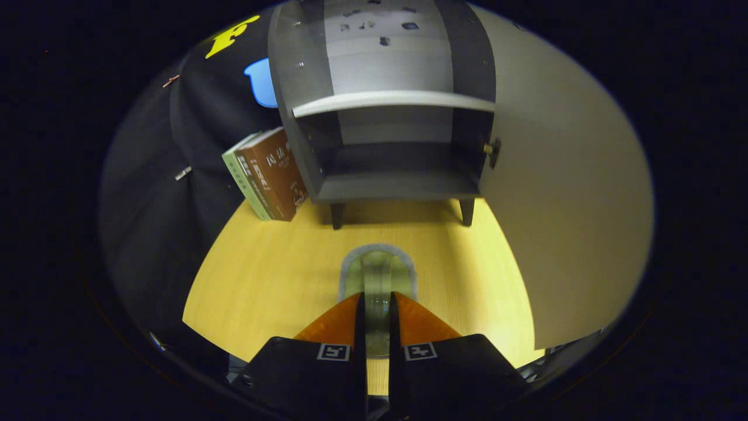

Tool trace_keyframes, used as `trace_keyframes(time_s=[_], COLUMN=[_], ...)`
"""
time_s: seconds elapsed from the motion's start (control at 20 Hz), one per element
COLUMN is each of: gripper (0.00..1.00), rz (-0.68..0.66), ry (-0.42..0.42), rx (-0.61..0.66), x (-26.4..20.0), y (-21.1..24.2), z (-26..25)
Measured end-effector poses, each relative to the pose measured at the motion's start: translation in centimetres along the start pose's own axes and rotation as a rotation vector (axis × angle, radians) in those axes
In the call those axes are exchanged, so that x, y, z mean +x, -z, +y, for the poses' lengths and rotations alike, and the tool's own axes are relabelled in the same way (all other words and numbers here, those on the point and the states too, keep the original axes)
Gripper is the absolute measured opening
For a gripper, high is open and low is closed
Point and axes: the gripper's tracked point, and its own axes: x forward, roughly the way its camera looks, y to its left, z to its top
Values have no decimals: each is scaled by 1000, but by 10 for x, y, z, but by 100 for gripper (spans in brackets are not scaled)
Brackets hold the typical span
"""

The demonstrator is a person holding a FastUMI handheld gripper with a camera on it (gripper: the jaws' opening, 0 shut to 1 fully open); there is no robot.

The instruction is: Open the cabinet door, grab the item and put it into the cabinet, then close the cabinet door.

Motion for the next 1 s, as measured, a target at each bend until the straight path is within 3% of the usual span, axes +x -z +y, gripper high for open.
trace_keyframes(time_s=[0.3,0.6,1.0], gripper=[19,19,19], rz=[-200,-352,-276], ry=[-39,11,83], rx=[1,0,59], x=[-41,-36,52], y=[-141,-268,-321], z=[11,2,-21])
